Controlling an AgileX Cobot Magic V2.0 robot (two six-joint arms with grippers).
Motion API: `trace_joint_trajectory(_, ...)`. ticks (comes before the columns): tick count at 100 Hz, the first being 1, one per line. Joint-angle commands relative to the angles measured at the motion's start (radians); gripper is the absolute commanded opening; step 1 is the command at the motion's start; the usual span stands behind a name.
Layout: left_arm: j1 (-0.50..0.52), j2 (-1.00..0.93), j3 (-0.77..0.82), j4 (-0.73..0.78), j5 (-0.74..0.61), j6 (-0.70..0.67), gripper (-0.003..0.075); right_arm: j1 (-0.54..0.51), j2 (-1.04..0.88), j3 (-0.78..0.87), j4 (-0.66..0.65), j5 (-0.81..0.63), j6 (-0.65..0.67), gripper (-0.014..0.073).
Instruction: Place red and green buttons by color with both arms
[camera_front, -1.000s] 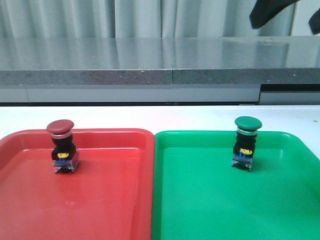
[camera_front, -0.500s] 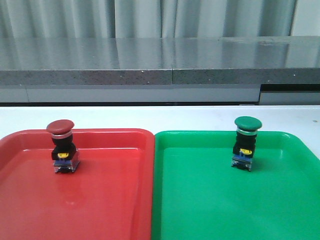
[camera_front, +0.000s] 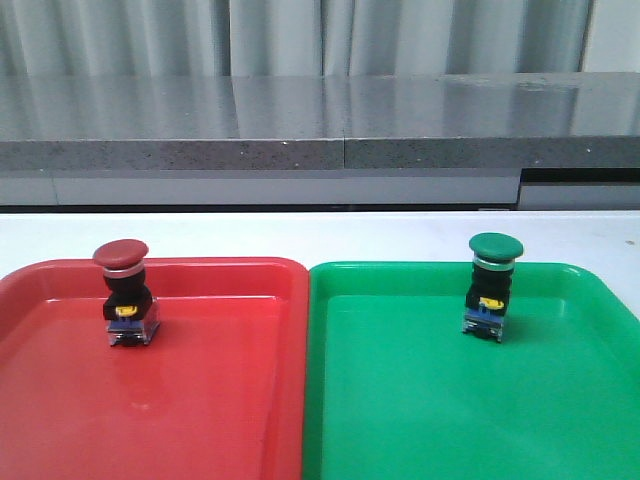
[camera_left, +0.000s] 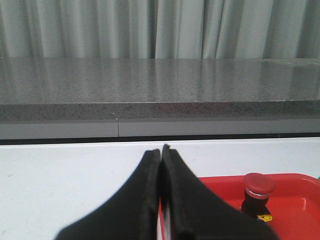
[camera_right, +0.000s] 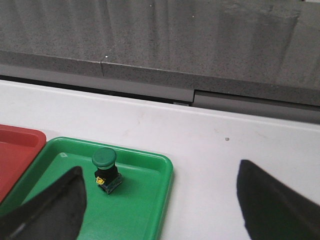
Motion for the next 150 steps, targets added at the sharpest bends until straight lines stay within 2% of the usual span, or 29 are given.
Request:
trace_joint_trajectory(1,0.002,-0.029,0.043,-0.003,-0.076,0.0,-0.0019,-0.001,-0.001,-0.021,-0.028,-0.07,-0.004,0.0457)
trace_joint_trajectory(17,0.002,-0.029,0.043,-0.003,-0.076,0.0,-0.0019,-0.001,-0.001,-0.021,-0.028,-0.071,-0.004,0.0135)
trace_joint_trajectory(29,0.002,-0.029,0.043,-0.003,-0.076,0.0,-0.0019,-0.001,-0.001,-0.021,-0.028,-0.072,-0.004,-0.0074)
trace_joint_trajectory(134,0.002,-0.029,0.043,-0.003,-0.076,0.0,-0.0019,-0.003,-0.012,-0.009,-0.028,-0.08,-0.004,-0.0068)
trace_joint_trajectory(150,0.002,-0.029,0.043,-0.003,-0.076,0.0,-0.0019,-0.055,-0.072,0.042,0.016,-0.125,-0.061,-0.0068)
